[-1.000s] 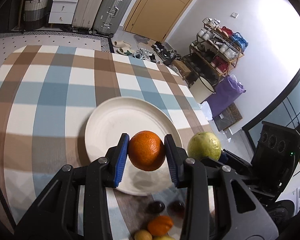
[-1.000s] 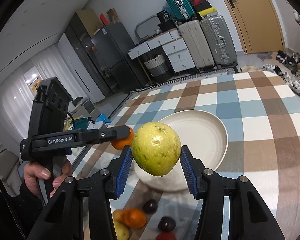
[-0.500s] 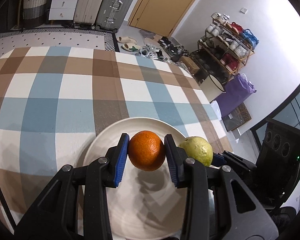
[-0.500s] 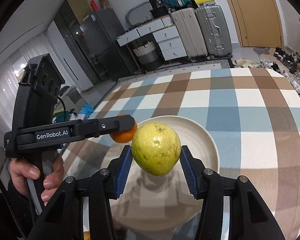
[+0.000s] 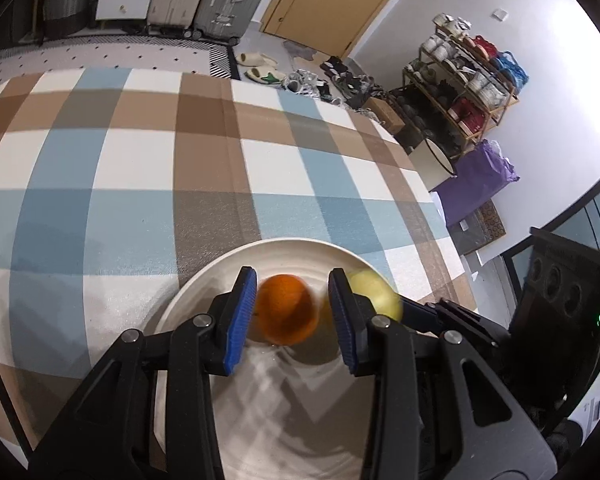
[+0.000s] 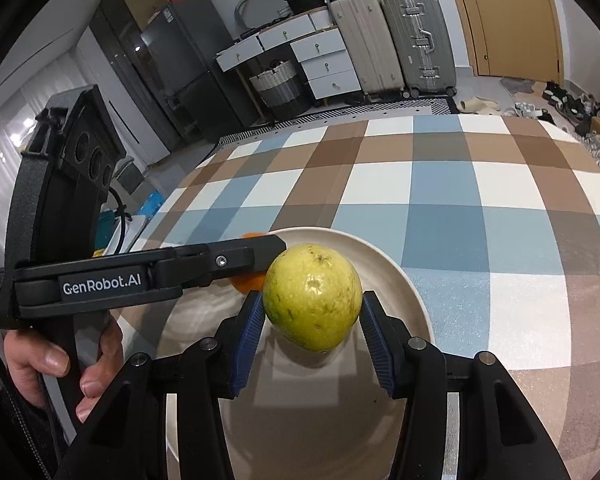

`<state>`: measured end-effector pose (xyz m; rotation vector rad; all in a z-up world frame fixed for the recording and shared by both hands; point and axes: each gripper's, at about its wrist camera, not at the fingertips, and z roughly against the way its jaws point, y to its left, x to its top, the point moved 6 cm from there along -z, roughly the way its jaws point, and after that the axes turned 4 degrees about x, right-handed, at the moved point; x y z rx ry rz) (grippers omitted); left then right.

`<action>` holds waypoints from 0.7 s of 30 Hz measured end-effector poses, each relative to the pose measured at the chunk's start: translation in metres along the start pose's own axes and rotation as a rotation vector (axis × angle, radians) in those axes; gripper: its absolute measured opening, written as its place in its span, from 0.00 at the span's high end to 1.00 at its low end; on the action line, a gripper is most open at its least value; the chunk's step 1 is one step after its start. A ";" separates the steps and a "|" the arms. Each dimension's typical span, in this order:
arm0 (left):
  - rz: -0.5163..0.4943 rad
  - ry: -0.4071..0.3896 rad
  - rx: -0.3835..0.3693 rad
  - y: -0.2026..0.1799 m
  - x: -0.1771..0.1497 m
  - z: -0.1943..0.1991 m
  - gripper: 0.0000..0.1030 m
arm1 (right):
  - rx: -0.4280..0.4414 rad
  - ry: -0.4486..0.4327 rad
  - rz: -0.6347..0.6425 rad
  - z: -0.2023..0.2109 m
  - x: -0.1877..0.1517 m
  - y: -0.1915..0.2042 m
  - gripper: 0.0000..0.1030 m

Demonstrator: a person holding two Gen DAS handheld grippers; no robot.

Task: Organize fruits
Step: 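Carry the orange with the left gripper onto the plate and release it, then withdraw the left gripper from the plate back toward the fruit cluster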

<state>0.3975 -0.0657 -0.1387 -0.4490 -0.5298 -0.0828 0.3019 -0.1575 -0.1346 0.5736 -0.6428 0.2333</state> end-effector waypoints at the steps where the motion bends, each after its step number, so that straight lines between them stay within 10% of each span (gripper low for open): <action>1: -0.008 -0.007 0.018 -0.001 0.000 0.003 0.64 | 0.008 -0.009 -0.014 0.001 0.001 -0.001 0.47; 4: 0.003 -0.018 0.015 0.000 0.001 0.010 0.62 | -0.004 -0.057 0.000 0.011 0.004 0.002 0.29; 21: -0.042 -0.122 0.148 -0.003 -0.044 0.108 0.62 | -0.077 -0.184 0.045 0.092 -0.008 0.031 0.29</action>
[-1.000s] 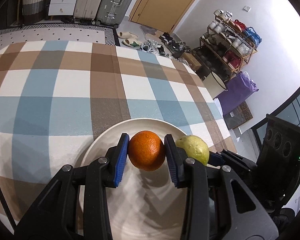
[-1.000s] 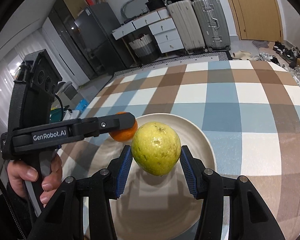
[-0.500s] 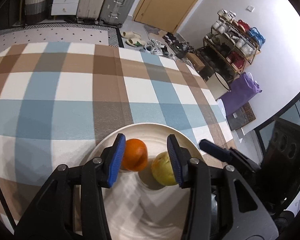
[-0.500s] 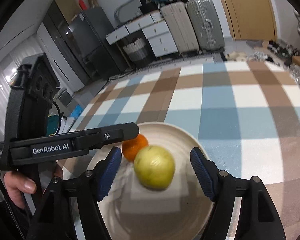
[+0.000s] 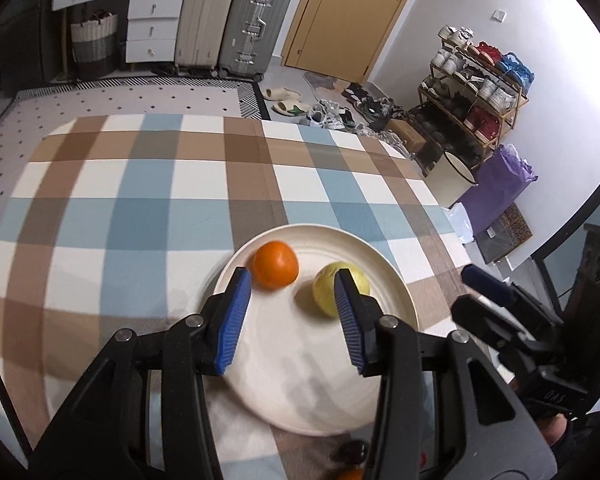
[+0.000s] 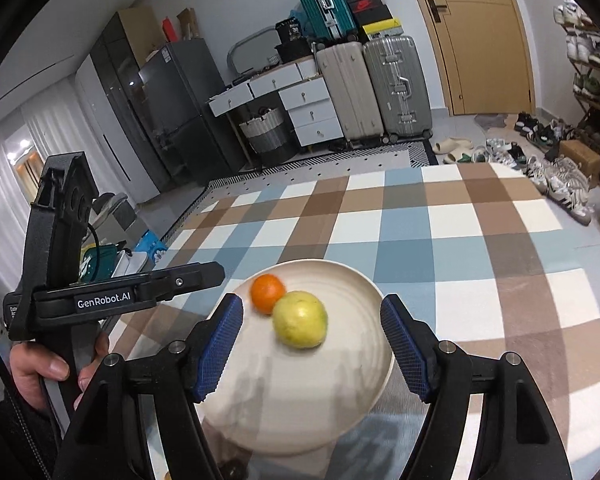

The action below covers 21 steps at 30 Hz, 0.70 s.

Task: Organize fruits
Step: 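Withdraw the left gripper from the plate back toward the fruit cluster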

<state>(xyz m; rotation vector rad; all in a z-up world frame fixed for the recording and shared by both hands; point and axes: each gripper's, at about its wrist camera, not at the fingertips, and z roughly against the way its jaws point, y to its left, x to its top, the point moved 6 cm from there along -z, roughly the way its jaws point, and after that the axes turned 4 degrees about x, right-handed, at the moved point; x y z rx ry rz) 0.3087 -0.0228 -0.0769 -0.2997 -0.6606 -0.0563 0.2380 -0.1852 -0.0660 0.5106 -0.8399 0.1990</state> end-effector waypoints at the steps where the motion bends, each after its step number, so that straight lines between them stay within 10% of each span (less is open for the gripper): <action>1: 0.001 -0.001 0.003 -0.001 -0.003 0.005 0.62 | 0.002 -0.008 0.005 0.005 -0.001 0.004 0.29; 12: -0.060 -0.041 0.065 -0.023 -0.042 0.068 0.61 | 0.012 -0.083 0.023 0.055 -0.015 0.034 0.18; 21: -0.075 -0.107 0.099 -0.037 -0.065 0.111 0.27 | -0.013 -0.140 0.042 0.089 -0.030 0.050 0.04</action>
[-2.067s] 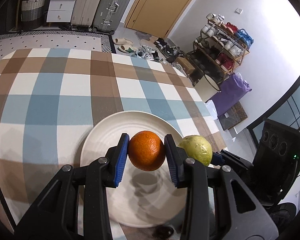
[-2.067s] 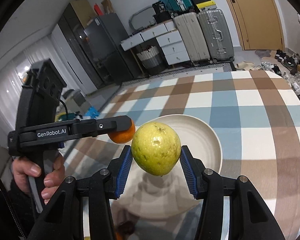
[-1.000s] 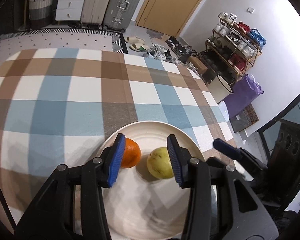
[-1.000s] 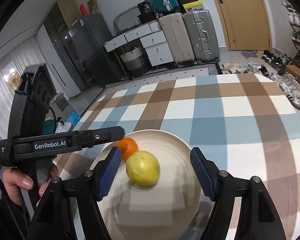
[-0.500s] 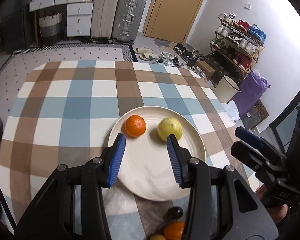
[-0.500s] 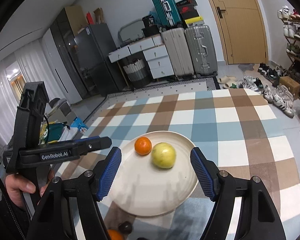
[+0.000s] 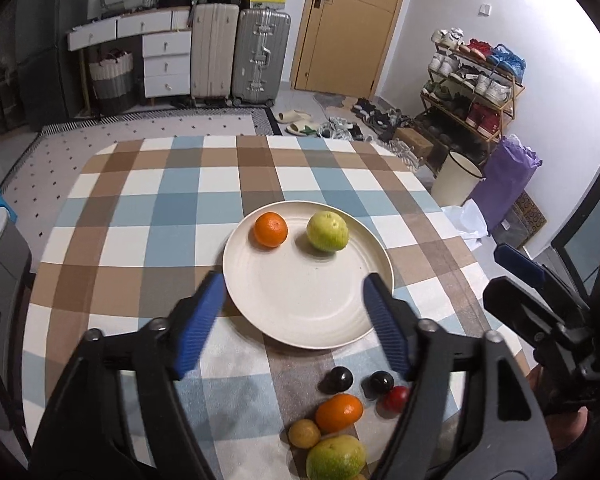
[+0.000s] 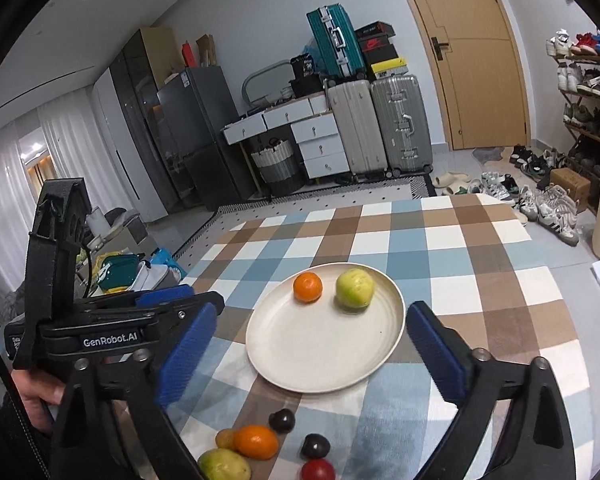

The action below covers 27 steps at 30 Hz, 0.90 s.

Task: Organize fruits
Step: 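Withdraw the left gripper from the plate back toward the fruit cluster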

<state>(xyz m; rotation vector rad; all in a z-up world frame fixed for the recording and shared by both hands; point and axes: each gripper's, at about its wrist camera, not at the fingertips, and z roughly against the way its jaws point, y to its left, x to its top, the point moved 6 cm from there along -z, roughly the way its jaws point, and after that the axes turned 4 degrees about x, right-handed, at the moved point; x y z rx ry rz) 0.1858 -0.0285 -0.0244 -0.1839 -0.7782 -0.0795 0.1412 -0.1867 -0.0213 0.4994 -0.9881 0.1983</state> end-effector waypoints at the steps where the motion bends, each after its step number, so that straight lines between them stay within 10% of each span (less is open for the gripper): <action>1: 0.002 -0.009 0.006 0.000 -0.002 0.004 0.22 | -0.009 -0.005 0.003 0.003 -0.001 0.000 0.02; 27: 0.022 -0.041 0.064 0.003 -0.070 0.038 0.01 | -0.074 -0.015 0.060 0.047 -0.050 0.022 0.00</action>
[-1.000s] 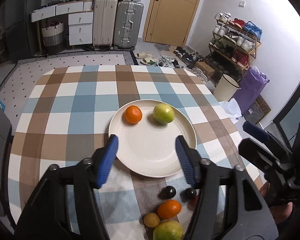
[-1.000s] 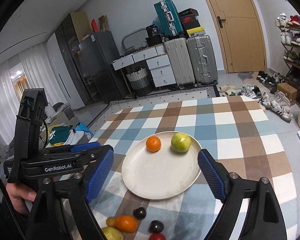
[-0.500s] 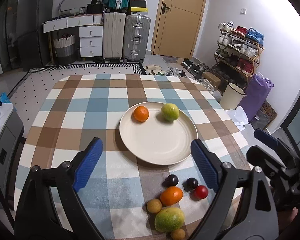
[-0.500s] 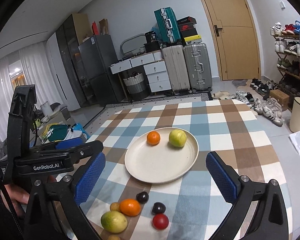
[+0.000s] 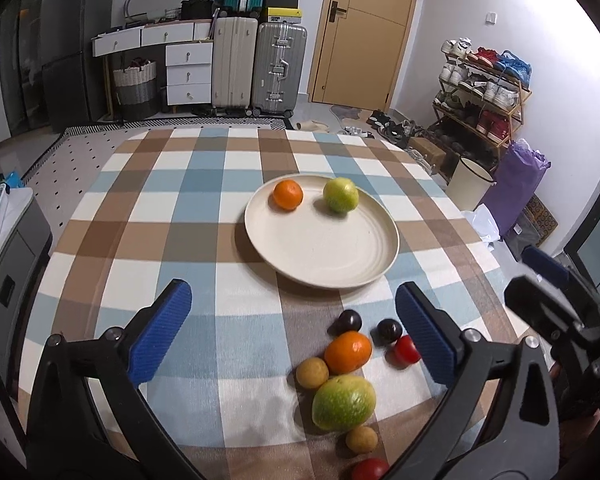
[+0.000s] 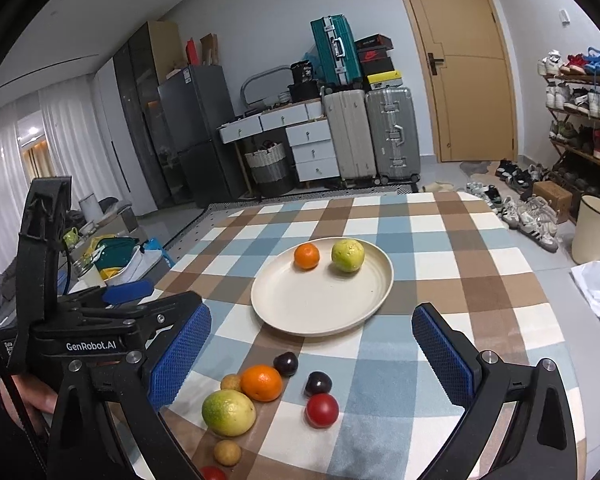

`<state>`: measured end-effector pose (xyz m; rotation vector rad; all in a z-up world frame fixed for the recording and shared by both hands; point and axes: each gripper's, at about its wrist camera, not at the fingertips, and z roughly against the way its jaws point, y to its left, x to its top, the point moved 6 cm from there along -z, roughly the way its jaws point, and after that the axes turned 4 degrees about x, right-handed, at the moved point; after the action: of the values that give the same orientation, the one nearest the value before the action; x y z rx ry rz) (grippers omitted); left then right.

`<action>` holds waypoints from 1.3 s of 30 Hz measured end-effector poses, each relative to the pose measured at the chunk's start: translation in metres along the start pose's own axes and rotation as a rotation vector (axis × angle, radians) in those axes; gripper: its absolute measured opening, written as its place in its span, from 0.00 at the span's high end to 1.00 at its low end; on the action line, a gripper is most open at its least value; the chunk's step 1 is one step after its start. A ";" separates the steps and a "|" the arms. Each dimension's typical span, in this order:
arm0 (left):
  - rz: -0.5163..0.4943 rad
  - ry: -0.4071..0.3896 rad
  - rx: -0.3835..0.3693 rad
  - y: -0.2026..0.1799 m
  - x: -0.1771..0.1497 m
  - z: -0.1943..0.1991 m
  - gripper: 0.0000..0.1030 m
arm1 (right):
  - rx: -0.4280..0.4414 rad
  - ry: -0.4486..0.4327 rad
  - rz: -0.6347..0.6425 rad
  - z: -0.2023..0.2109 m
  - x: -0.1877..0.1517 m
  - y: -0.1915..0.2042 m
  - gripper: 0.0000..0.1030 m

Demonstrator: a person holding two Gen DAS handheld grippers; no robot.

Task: Organize fruits
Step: 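Withdraw the left gripper from the plate back toward the fruit cluster, then grasp the green lime-like fruit with the left gripper and lift it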

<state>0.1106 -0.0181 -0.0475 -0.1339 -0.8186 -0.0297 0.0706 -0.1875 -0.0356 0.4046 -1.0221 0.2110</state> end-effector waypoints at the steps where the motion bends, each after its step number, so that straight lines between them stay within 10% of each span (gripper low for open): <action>1: 0.000 0.009 -0.001 0.000 -0.004 -0.001 0.01 | -0.012 -0.002 0.004 0.001 -0.001 0.000 0.01; 30: 0.008 0.214 -0.086 -0.013 -0.083 -0.041 0.04 | -0.037 0.021 0.022 0.017 -0.028 0.017 0.01; 39: 0.025 0.268 -0.140 -0.015 -0.092 -0.052 0.23 | -0.027 0.018 0.024 0.019 -0.029 0.022 0.01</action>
<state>0.0848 -0.0419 -0.1480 -0.2663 -0.5468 -0.0796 0.0332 -0.1754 -0.0465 0.3657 -1.0119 0.2219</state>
